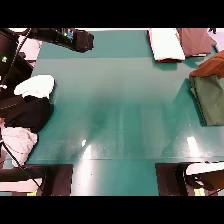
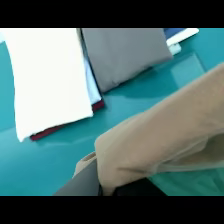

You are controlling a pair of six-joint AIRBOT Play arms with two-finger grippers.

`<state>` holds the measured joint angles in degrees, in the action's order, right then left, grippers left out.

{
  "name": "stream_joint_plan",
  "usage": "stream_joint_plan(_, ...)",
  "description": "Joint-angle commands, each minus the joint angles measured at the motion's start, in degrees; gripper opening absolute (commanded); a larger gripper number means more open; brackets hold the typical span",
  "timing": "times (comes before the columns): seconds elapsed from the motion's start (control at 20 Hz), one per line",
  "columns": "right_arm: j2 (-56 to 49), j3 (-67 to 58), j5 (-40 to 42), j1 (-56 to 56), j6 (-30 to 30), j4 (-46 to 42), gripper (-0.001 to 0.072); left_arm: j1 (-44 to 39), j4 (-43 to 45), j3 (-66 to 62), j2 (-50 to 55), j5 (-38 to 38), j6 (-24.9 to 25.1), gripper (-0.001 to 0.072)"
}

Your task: Fold the shirts.

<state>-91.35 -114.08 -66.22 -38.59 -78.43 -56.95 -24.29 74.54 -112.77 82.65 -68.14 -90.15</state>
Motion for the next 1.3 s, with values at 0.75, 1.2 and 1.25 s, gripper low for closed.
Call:
stream_joint_plan(0.75, 27.1, 41.3, -4.9, -0.2, -7.7, -24.4, 0.0059, 0.0, 0.1, 0.0, 0.0, -3.5, 3.7, 0.0028)
stream_joint_plan(1.2, 31.5, 45.2, -5.7, -9.1, -8.0, -21.8, 0.0623, 0.0, 0.0, 0.0, 0.0, -2.8, 3.6, 0.0028)
stream_joint_plan(1.25, 32.4, 45.2, -5.7, -8.7, -7.4, -18.8, 0.0622, 0.0, 0.0, 0.0, 0.0, -2.2, 3.5, 0.0028)
